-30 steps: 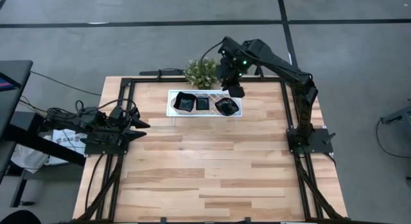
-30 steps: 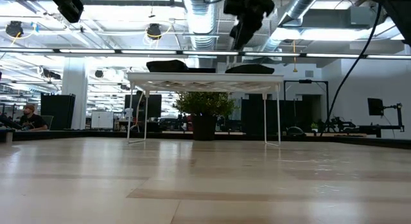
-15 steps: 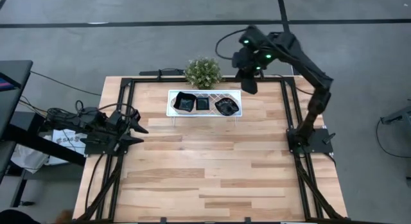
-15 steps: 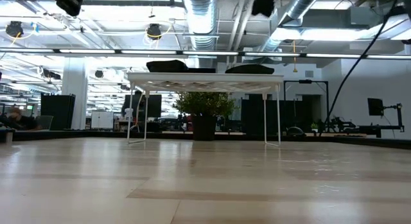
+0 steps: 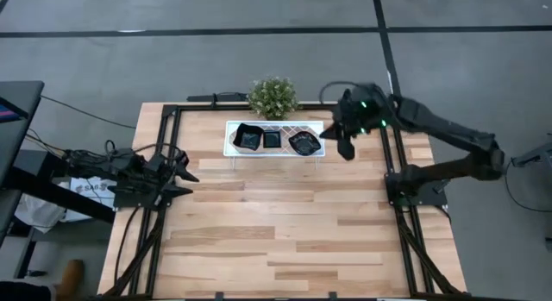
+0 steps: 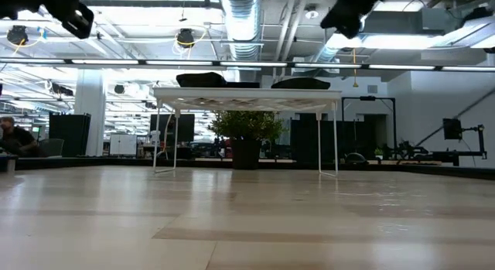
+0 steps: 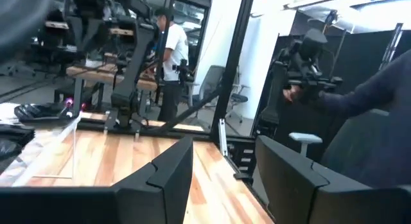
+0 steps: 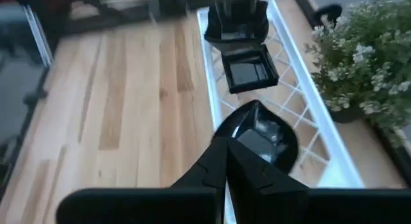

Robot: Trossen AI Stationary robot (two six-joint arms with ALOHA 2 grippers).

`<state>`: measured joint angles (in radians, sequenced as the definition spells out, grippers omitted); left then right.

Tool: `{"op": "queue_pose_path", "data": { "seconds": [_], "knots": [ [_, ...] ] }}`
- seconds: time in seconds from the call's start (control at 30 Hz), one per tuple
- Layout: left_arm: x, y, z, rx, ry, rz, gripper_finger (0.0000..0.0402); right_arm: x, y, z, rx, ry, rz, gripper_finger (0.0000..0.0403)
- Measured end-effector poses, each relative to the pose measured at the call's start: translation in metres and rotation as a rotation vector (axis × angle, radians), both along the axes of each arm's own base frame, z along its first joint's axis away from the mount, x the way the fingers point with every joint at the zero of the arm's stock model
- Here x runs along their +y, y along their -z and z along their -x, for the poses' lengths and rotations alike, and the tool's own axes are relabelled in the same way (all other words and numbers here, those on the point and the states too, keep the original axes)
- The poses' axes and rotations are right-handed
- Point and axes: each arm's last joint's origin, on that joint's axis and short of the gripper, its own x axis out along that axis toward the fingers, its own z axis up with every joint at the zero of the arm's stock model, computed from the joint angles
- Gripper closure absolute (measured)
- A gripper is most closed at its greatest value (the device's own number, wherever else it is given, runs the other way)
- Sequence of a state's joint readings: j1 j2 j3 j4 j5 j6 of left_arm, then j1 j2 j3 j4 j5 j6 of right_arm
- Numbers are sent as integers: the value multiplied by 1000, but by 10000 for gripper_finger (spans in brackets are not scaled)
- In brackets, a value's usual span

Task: Pick & Place Mini shaped plates
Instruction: Return to Home Position

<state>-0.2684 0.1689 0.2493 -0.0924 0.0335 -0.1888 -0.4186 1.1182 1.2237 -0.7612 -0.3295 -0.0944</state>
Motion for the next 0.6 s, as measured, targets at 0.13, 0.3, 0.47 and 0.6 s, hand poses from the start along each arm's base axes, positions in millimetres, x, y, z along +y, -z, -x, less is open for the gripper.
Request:
{"op": "queue_pose_path", "data": {
  "seconds": [0.13,0.3,0.47,0.6],
  "knots": [
    [-2,8,-8,58,-10,-40,230,21,32,21,-103,40,-24,400],
    [0,-2,-2,-53,-30,-71,230,40,63,47,-222,120,-44,400],
    [2,1,2,-38,-31,-73,230,54,87,73,-299,194,-67,400],
    [1,2,-1,-21,-46,-72,230,62,100,97,-380,235,-76,400]
  ]
}}
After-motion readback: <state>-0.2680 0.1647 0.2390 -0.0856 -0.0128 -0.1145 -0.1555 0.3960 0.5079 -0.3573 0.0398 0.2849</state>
